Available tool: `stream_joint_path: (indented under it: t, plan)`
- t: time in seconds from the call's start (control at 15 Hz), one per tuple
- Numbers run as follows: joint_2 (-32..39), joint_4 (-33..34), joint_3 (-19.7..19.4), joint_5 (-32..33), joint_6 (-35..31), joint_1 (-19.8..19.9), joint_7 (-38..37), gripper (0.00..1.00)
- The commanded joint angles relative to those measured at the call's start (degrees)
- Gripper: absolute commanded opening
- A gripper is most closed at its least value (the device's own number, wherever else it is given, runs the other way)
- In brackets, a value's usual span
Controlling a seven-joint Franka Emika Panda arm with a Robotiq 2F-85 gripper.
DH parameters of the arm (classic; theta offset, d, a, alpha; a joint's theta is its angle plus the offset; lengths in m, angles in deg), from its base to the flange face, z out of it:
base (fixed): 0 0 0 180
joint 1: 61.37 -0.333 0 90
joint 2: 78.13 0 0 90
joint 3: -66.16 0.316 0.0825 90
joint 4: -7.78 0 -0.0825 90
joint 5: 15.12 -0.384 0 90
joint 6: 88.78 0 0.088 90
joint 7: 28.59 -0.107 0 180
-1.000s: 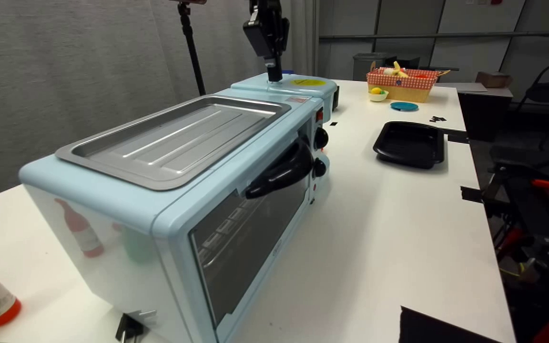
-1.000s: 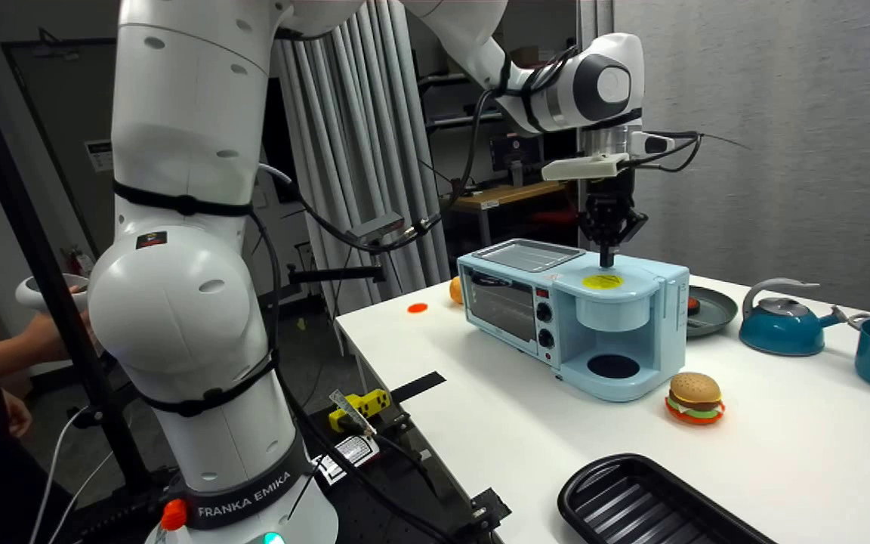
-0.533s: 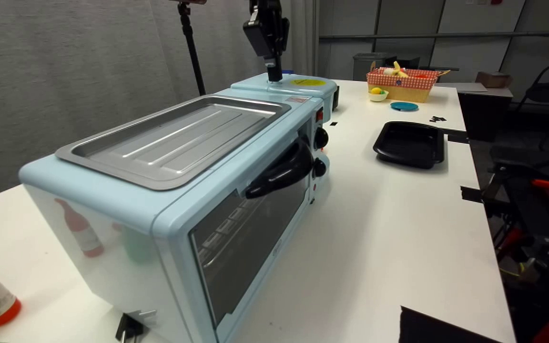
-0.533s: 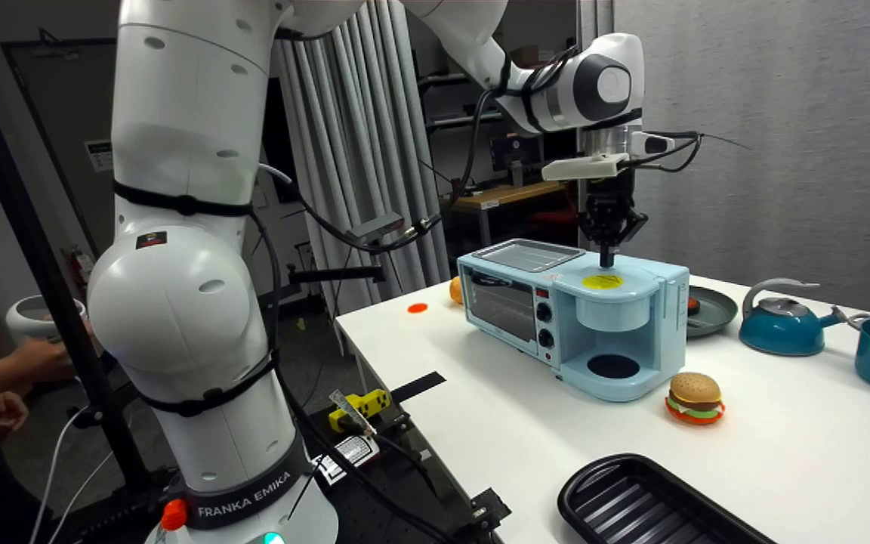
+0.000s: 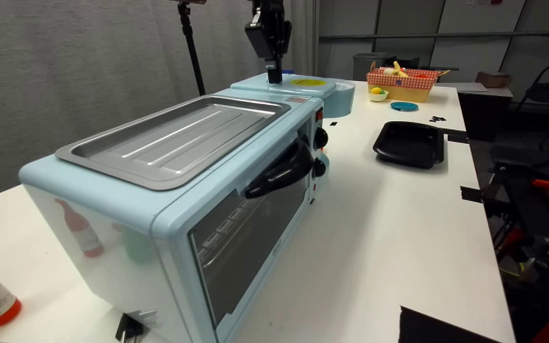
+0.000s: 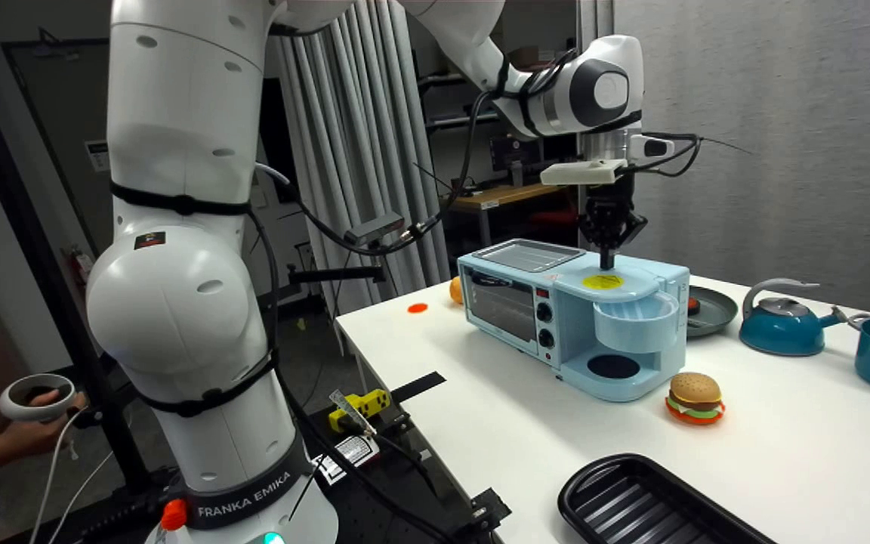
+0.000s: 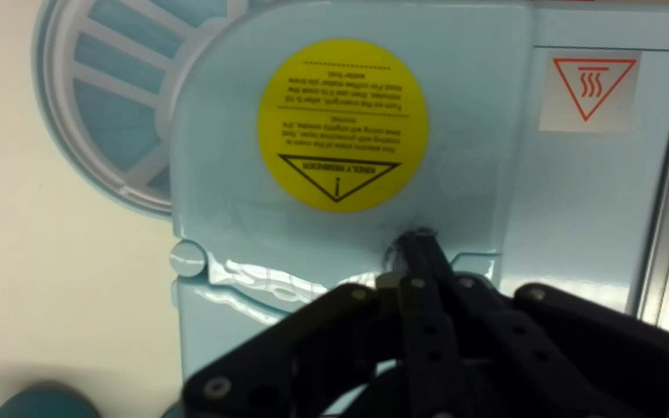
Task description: Push the button to slide out the blue bowl
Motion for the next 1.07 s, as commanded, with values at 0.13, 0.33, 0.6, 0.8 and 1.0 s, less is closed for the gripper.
stream_joint_path:
  t: [0.13, 0.33, 0.6, 0.8, 1.0]
  plan:
    - [-0.32, -10.57, 0.34, -2.44, -11.08, 0.94, 1.79, 0.0]
    - [-3.89, -13.6, 0.68, -2.69, -13.4, 0.55, 1.85, 0.0]
    - [-9.86, -18.67, 1.07, -1.7, -16.02, -0.31, 0.95, 0.0]
    - [-15.44, -24.06, 1.69, -0.29, -16.67, -1.27, 0.21, 0.0]
    - [-20.66, -29.18, 2.53, 1.36, -16.56, -2.17, -0.53, 0.0]
